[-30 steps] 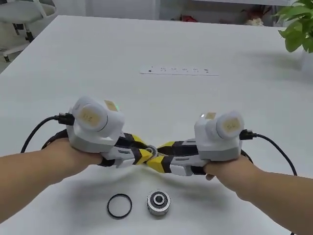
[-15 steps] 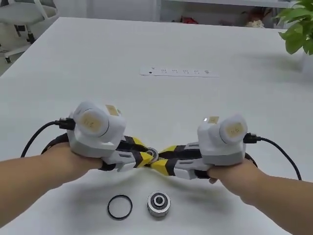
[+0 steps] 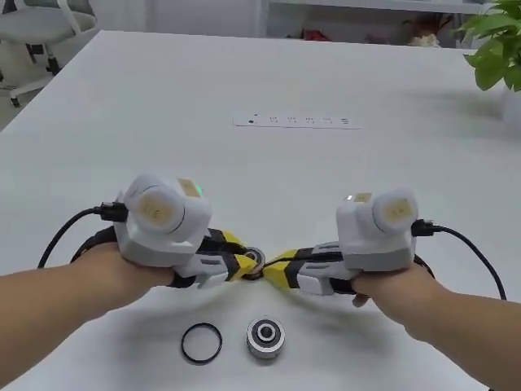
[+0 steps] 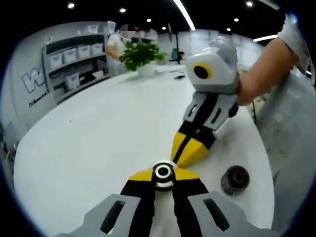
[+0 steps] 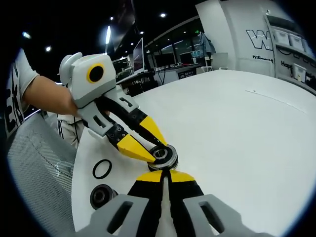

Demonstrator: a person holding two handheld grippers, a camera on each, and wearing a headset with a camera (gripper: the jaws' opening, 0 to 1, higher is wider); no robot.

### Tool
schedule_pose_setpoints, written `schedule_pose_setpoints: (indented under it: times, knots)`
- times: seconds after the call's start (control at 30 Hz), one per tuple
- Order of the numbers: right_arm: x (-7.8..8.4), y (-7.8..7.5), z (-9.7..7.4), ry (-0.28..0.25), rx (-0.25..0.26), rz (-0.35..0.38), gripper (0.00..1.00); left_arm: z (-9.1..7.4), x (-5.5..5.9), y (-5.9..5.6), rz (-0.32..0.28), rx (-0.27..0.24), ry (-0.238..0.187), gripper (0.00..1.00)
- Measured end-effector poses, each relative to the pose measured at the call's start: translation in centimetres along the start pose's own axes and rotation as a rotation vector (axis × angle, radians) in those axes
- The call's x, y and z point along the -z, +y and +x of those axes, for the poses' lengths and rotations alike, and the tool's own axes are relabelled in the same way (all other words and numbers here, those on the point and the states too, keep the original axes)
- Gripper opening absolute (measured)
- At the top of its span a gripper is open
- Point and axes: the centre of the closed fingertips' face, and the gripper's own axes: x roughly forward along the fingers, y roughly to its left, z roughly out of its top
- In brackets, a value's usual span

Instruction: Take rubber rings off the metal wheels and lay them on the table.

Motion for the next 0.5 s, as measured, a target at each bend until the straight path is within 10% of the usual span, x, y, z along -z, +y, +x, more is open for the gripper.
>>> schedule_pose_setpoints:
  times: [0.5]
  knots:
    - [0.6,-0.06,-1.0,0.017,0.001,0.083,0.0,0.37,-0.14,-0.98,0.017,-0.003,0.007,0.13]
